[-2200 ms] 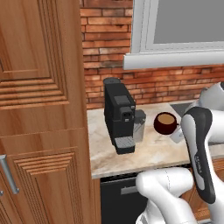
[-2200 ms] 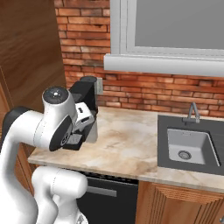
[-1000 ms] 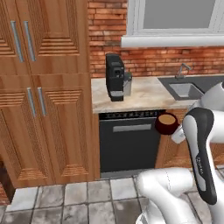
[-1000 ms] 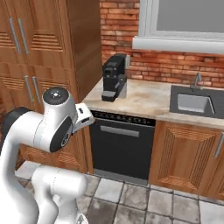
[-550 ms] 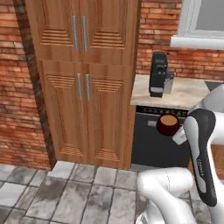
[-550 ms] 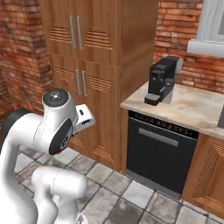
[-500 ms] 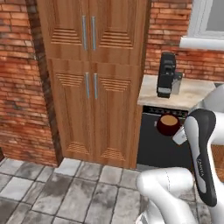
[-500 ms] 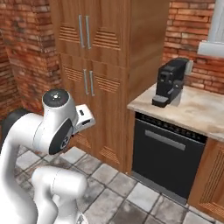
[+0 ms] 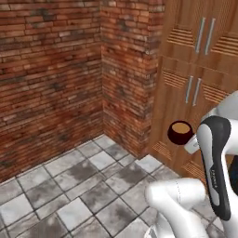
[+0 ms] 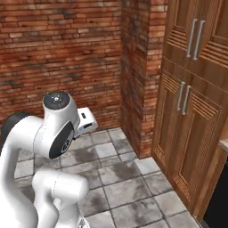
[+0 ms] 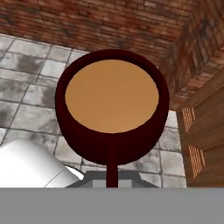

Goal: Pick up the brewed coffee from the coffee machine and place it next to the breakfast plate on the dining counter.

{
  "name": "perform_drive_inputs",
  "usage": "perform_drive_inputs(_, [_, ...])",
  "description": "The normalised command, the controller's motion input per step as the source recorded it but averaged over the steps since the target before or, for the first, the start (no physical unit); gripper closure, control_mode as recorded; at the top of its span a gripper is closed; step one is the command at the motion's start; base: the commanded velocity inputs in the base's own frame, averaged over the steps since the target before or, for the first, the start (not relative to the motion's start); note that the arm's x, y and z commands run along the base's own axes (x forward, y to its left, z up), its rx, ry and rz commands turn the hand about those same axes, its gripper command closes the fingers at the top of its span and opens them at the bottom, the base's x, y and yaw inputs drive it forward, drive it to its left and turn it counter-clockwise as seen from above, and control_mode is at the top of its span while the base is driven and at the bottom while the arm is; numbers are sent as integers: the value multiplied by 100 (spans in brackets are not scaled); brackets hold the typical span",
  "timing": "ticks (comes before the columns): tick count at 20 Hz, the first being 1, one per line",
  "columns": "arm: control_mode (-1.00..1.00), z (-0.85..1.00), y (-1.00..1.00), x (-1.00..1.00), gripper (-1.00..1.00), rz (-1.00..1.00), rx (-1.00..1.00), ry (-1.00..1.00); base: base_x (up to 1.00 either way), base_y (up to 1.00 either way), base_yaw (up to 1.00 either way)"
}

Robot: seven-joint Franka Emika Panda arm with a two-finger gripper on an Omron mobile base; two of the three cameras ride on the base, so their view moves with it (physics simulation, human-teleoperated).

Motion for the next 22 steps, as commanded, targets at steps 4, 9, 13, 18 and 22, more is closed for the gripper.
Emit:
perform_drive_inputs(4, [100,0,0,0,100,0,0,0,0,0,100])
perform_drive_inputs(9, [100,0,0,0,100,0,0,0,0,-8,99])
perform_drive_inputs(13, [100,0,0,0,100,0,0,0,1,-14,94])
perform_drive_inputs(18, [100,0,0,0,100,0,0,0,8,-19,92])
perform_drive_inputs(22, [100,0,0,0,100,0,0,0,19,-33,86])
